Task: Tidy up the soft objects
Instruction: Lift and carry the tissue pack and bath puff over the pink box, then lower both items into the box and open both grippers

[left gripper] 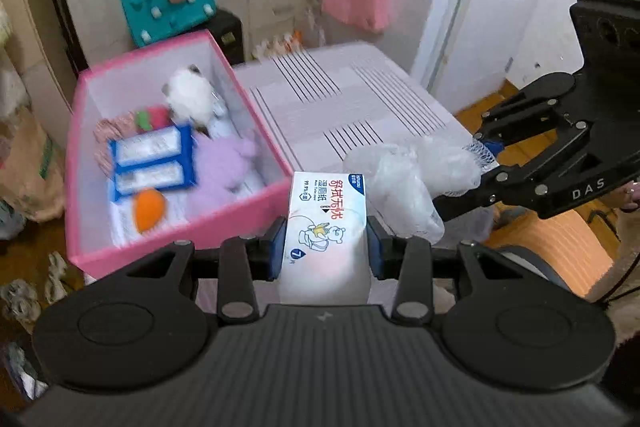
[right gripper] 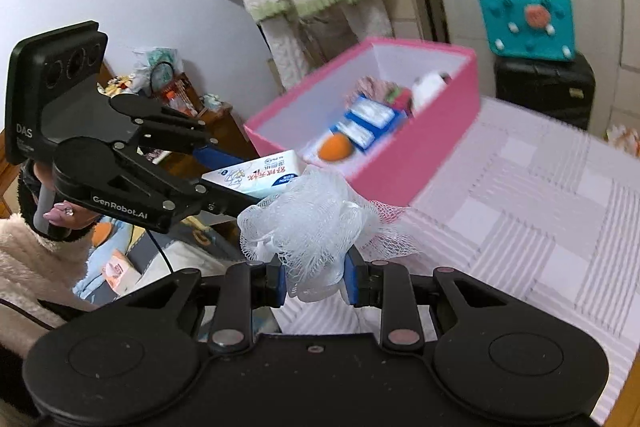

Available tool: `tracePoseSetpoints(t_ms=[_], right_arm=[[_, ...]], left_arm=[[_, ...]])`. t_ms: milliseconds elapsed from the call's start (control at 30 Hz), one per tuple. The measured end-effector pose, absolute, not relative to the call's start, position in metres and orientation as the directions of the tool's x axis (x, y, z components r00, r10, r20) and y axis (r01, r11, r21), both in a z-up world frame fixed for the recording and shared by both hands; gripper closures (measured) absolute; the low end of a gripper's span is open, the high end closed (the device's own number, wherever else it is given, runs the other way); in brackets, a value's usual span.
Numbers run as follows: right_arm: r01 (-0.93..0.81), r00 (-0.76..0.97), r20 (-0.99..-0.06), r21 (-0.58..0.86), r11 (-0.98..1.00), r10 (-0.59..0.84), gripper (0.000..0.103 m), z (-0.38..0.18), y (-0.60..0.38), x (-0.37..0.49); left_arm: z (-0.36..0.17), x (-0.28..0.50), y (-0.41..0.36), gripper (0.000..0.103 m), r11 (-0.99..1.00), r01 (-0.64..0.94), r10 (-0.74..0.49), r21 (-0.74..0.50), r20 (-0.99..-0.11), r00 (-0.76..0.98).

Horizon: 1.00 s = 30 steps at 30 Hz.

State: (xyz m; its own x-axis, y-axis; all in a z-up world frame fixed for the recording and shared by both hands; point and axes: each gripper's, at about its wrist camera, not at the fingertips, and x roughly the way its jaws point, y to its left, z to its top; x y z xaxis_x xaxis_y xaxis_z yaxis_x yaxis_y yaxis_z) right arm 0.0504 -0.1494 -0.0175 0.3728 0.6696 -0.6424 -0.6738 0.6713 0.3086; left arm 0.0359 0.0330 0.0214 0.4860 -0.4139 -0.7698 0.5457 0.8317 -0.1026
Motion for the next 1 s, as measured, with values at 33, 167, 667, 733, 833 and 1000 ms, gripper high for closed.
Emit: tracePoseSetpoints(t_ms=[33, 167, 667, 733, 833, 1000], right_arm=[[-0.681, 0.383, -0.636, 0.297, 0.67, 0.671, 0.071, -0.014, -0.146, 0.053], [-0.695, 0.419, -0.61, 0.261, 0.67, 0.672, 0.071, -0.004, -0.127, 0.066], [-0.695, 0.544, -0.554, 0.122, 0.708, 0.63, 0.071, 0.005, -0.066, 0.148], [-0.68, 0.554, -0.542, 0.145, 0.719, 0.632, 0.071, 0.003, -0.063, 0.166], [-0.658, 0.547, -0.545, 0.19, 0.729, 0.636, 0.071, -0.005, -0.056, 0.196], [-0.628, 0.515, -0.583, 0.241, 0.74, 0.628, 0.071, -0.027, -0.04, 0.237]], left_arm=[[0.026, 0.036, 0.038, 0.064, 0.834, 0.544, -0.412, -0.089, -0.757, 0.507], [0.038, 0.044, 0.057, 0.064, 0.847, 0.529, -0.407, -0.061, -0.714, 0.57], [0.014, 0.11, 0.114, 0.064, 0.921, 0.378, -0.356, -0.095, -0.603, 0.714], [0.01, 0.121, 0.115, 0.064, 0.928, 0.364, -0.336, -0.079, -0.599, 0.727], [0.001, 0.139, 0.114, 0.064, 0.934, 0.349, -0.317, -0.07, -0.609, 0.727], [-0.022, 0.168, 0.109, 0.064, 0.941, 0.333, -0.291, -0.061, -0.647, 0.705]])
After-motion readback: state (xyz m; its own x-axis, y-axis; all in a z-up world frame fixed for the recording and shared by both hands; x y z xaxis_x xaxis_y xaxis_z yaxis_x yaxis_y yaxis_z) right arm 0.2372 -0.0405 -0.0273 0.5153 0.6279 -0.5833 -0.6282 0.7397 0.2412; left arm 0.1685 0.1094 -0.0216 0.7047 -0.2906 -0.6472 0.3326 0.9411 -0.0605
